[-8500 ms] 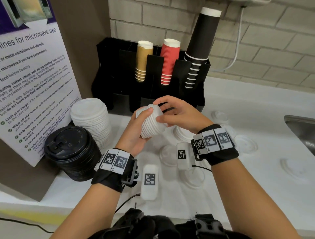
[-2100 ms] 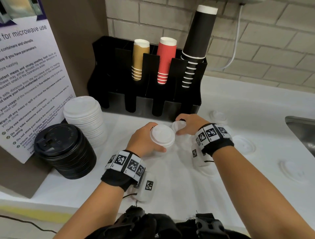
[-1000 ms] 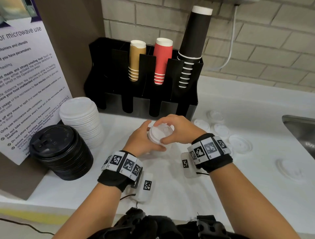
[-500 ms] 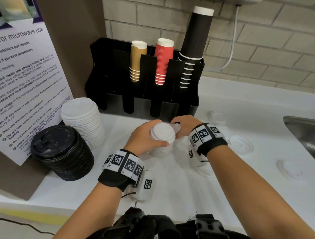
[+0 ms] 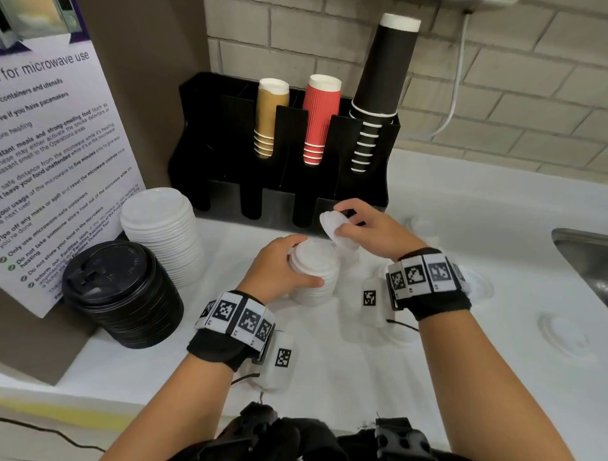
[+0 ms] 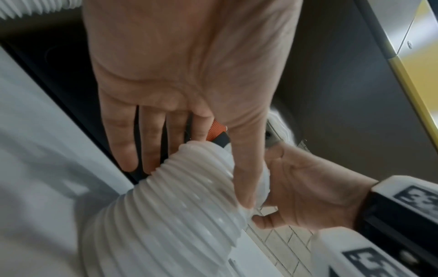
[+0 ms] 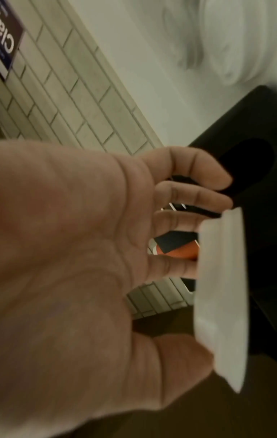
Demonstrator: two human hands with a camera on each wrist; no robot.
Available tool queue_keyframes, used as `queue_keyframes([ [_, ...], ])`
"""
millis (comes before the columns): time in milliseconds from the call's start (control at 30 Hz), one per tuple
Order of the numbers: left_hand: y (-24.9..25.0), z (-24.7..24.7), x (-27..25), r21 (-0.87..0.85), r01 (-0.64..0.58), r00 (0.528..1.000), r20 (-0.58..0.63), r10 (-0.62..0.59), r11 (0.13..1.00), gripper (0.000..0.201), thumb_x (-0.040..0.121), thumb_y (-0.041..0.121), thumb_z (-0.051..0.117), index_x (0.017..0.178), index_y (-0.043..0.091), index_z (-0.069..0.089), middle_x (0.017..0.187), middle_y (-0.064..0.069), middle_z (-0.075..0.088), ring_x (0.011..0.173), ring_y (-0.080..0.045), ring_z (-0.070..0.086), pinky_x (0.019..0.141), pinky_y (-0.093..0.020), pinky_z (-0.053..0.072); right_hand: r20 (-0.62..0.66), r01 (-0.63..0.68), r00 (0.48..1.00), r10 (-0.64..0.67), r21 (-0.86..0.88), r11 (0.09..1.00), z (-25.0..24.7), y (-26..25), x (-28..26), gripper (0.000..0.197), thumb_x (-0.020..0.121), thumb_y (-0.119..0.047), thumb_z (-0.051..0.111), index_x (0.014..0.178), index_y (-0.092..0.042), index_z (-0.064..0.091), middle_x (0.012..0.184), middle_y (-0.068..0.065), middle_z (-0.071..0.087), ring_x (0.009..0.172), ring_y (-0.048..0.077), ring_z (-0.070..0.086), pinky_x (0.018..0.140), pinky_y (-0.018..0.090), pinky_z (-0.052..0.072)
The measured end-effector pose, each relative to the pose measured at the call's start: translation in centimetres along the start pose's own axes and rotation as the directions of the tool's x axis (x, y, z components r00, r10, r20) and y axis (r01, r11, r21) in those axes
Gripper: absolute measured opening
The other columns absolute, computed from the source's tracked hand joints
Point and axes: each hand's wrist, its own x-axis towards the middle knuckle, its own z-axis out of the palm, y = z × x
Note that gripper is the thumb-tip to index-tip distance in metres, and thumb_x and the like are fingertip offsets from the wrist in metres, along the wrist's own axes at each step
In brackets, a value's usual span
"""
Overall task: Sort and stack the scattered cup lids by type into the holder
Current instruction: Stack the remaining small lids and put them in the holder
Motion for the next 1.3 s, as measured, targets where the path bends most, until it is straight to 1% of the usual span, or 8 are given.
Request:
queue_keyframes([
  [200, 0.0, 0.2, -0.2, -0.053, 0.009, 1.0, -0.021, -0.01, 0.999, 0.085, 0.062, 0.017, 0.091, 0.135, 0.023, 0.048, 0.107, 0.019, 0.054, 0.103, -0.009, 0.056, 0.082, -0.019, 0.044, -0.06, 0.108, 0.993, -0.103, 0.097, 0.989, 3.4, 0.0, -1.6, 0.031, 0.079, -0.03, 0.074, 0.109, -0.032, 0.065, 0.105, -0.002, 0.061, 0.102, 0.012, 0.056, 0.093, 0.031, 0.048],
  [300, -0.2, 0.3, -0.1, -0.062, 0.009, 1.0, -0.025, -0.011, 0.998, 0.076, 0.061, 0.015, 0.091, 0.127, 0.023, 0.054, 0.103, 0.02, 0.057, 0.102, -0.008, 0.058, 0.082, -0.018, 0.047, -0.103, 0.126, 0.988, -0.118, 0.076, 0.989, 4.3, 0.2, -2.1, 0.033, 0.075, -0.034, 0.078, 0.105, -0.036, 0.064, 0.107, -0.003, 0.058, 0.102, 0.011, 0.054, 0.09, 0.023, 0.046],
  [400, -0.2, 0.3, -0.1, -0.052, 0.0, 0.999, -0.036, -0.002, 0.999, 0.07, 0.06, 0.016, 0.091, 0.12, 0.027, 0.056, 0.109, 0.01, 0.057, 0.105, -0.016, 0.058, 0.088, -0.027, 0.049, -0.134, 0.125, 0.984, -0.118, 0.049, 0.991, 4.9, 0.4, -2.4, 0.04, 0.073, -0.037, 0.08, 0.11, -0.033, 0.065, 0.112, -0.001, 0.056, 0.107, 0.015, 0.054, 0.094, 0.029, 0.047],
  [567, 0.0, 0.4, 0.0, -0.05, 0.024, 0.998, -0.054, -0.027, 0.998, 0.092, 0.06, 0.016, 0.091, 0.139, 0.017, 0.045, 0.118, 0.006, 0.052, 0.105, -0.015, 0.056, 0.088, -0.025, 0.047, -0.16, 0.128, 0.98, -0.121, 0.032, 0.991, 5.5, 0.3, -2.7, 0.046, 0.072, -0.035, 0.081, 0.115, -0.027, 0.066, 0.115, 0.0, 0.056, 0.108, 0.015, 0.054, 0.096, 0.033, 0.047],
  [867, 0.5, 0.2, -0.2, -0.039, -0.028, 0.999, -0.023, 0.027, 0.999, 0.075, 0.062, 0.021, 0.09, 0.129, 0.019, 0.058, 0.118, 0.005, 0.063, 0.11, -0.016, 0.058, 0.095, -0.033, 0.051, -0.15, 0.145, 0.98, -0.129, 0.101, 0.984, 5.6, 1.0, -3.0, 0.047, 0.071, -0.03, 0.083, 0.112, -0.022, 0.063, 0.115, 0.001, 0.056, 0.106, 0.016, 0.054, 0.09, 0.024, 0.048],
  [1033, 0.3, 0.0, 0.0, -0.028, -0.006, 0.999, -0.039, 0.005, 1.0, 0.08, 0.062, 0.02, 0.091, 0.133, 0.017, 0.055, 0.124, 0.003, 0.059, 0.111, -0.015, 0.055, 0.096, -0.031, 0.047, -0.155, 0.098, 0.986, -0.061, 0.245, 0.964, 4.3, 1.9, -1.8, 0.021, 0.087, -0.028, 0.068, 0.107, -0.021, 0.064, 0.106, -0.009, 0.063, 0.102, 0.012, 0.06, 0.083, 0.016, 0.046],
  [1167, 0.2, 0.0, 0.1, -0.054, -0.006, 1.0, -0.03, 0.005, 0.999, 0.077, 0.062, 0.019, 0.091, 0.13, 0.019, 0.055, 0.122, 0.006, 0.057, 0.108, -0.014, 0.052, 0.09, -0.027, 0.044, -0.049, -0.124, 0.992, 0.118, -0.159, 0.98, 2.5, 3.5, 1.1, 0.045, 0.091, -0.033, 0.061, 0.133, -0.018, 0.052, 0.133, 0.004, 0.055, 0.123, 0.021, 0.051, 0.102, 0.028, 0.039],
  [1300, 0.2, 0.0, 0.3, -0.063, -0.02, 1.0, -0.025, 0.019, 0.998, 0.069, 0.062, 0.018, 0.091, 0.121, 0.025, 0.057, 0.115, 0.009, 0.058, 0.111, -0.015, 0.053, 0.095, -0.033, 0.049, 0.159, -0.065, 0.972, 0.175, -0.533, 0.844, 3.5, 3.4, 3.4, 0.062, 0.078, -0.035, 0.075, 0.134, -0.026, 0.05, 0.133, 0.003, 0.053, 0.123, 0.025, 0.05, 0.103, 0.036, 0.042],
])
